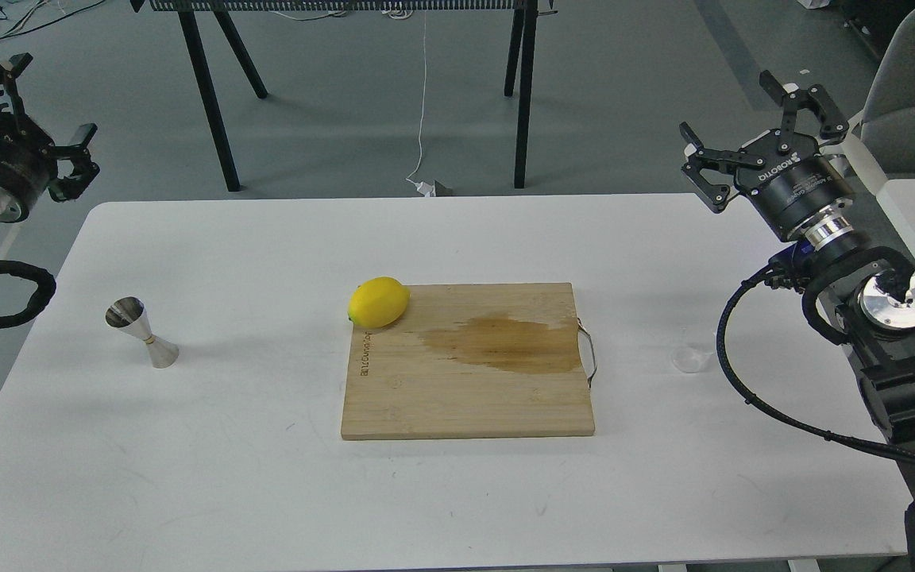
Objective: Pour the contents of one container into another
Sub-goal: 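Lower the left hand from its raised pose toward the metal jigger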
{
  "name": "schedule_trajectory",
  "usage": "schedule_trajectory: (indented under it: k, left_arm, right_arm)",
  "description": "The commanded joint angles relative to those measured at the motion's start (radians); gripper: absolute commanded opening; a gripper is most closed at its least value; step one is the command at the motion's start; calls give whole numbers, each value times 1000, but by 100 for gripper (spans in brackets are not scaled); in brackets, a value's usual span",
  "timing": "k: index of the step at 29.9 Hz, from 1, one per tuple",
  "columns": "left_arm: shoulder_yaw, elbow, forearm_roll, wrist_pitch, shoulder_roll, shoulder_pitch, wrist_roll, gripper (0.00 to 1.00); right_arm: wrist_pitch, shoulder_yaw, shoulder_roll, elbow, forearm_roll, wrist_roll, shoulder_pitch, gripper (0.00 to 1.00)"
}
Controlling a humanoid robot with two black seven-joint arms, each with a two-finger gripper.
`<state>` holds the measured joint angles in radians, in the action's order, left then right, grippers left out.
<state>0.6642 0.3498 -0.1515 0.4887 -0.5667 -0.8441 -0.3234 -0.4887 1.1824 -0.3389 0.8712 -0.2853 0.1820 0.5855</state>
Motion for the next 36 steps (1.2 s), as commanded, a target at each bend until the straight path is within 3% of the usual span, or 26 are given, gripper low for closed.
schedule_trajectory:
  k: [1,15,20,31,36]
  left_arm:
    - [0,0,13,0,1,3,0,100]
    - [-6,-8,127,0,-18,7,12,100]
    - [-9,-8,125,0,-16,5,-2,100]
    - [-14,26,-52,0,-142,3,-165,100]
    - [-12,125,-201,0,-235,5,-165,100]
  right_arm:
    - [0,-6,0,-6,0,1,8,99]
    - [0,-1,1,-5,0,1,16,99]
    - [0,0,1,0,0,1,16,99]
    - [0,-9,15,8,0,1,25,99]
    - [0,-21,15,8,0,4,40,99]
